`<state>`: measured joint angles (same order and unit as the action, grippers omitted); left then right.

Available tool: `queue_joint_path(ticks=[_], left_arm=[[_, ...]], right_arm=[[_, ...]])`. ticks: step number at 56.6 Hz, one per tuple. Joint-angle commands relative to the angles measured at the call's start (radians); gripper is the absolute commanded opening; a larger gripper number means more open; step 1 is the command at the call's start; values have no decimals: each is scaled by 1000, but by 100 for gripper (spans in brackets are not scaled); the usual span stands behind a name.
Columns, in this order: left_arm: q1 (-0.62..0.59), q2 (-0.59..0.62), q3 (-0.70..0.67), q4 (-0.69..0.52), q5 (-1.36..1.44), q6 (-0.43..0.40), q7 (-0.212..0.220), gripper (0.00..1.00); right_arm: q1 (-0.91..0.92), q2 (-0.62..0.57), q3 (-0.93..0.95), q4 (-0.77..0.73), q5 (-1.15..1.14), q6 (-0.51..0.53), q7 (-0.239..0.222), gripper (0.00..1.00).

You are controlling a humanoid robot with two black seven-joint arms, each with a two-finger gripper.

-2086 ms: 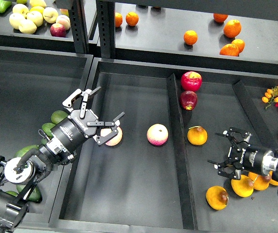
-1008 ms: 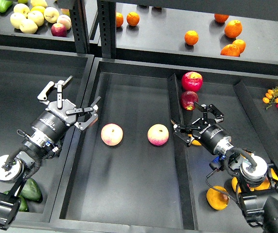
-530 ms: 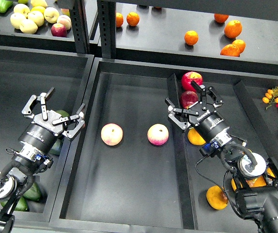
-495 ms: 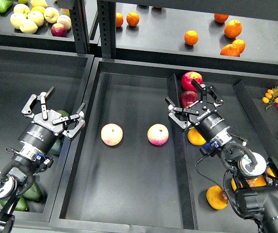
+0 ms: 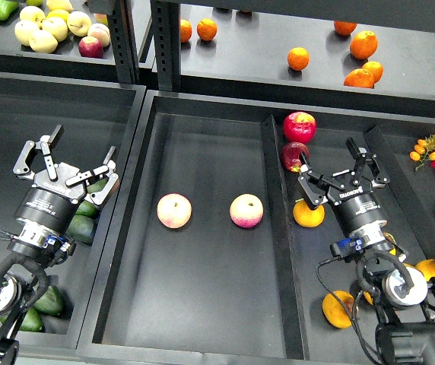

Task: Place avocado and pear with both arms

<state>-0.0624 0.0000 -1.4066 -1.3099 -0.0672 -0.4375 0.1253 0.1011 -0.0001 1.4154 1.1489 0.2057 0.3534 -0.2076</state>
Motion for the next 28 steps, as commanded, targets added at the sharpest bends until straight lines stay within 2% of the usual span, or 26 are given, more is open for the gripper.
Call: queue_joint_path(ticks=[1, 13, 28], left_arm=[[33, 0, 0, -20, 1, -1, -10, 99], [58, 0, 8, -31, 1, -1, -10, 99], [58, 0, 11, -32, 1, -4, -10, 99]], right_arm=[[-27, 0, -33, 34, 0, 15, 48, 100], [-27, 0, -32, 51, 1, 18, 62, 100], [-27, 0, 23, 43, 61, 15, 134, 100]])
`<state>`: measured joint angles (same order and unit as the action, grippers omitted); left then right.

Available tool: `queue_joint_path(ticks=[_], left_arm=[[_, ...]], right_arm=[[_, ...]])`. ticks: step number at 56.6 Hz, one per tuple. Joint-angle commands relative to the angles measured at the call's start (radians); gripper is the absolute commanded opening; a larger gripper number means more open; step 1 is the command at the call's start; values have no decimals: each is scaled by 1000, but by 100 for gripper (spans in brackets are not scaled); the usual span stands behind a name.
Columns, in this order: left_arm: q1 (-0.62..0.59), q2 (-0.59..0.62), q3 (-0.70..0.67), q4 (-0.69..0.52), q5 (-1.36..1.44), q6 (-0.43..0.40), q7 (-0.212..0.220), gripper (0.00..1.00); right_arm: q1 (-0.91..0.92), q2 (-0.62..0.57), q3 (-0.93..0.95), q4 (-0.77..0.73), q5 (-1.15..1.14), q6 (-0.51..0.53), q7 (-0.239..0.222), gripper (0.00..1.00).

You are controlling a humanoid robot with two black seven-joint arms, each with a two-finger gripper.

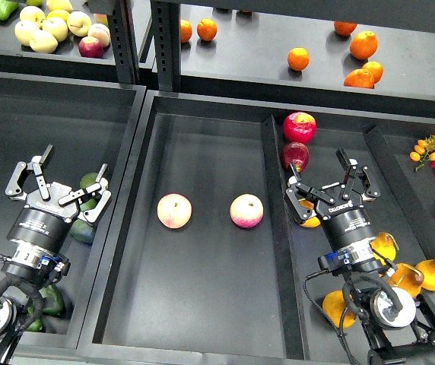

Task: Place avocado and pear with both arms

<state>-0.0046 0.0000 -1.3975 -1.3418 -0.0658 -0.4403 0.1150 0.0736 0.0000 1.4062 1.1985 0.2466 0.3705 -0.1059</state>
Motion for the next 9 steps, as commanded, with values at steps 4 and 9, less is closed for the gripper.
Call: queue_joint_path(ticks=[4, 9], left_arm=[[0, 0, 2, 1, 0, -1, 0, 99], [0, 0, 0, 1, 0, -1, 0, 99]], right_arm=[[0, 0, 39, -16, 57, -5, 48, 100], [0, 0, 40, -34, 63, -7, 60, 100]])
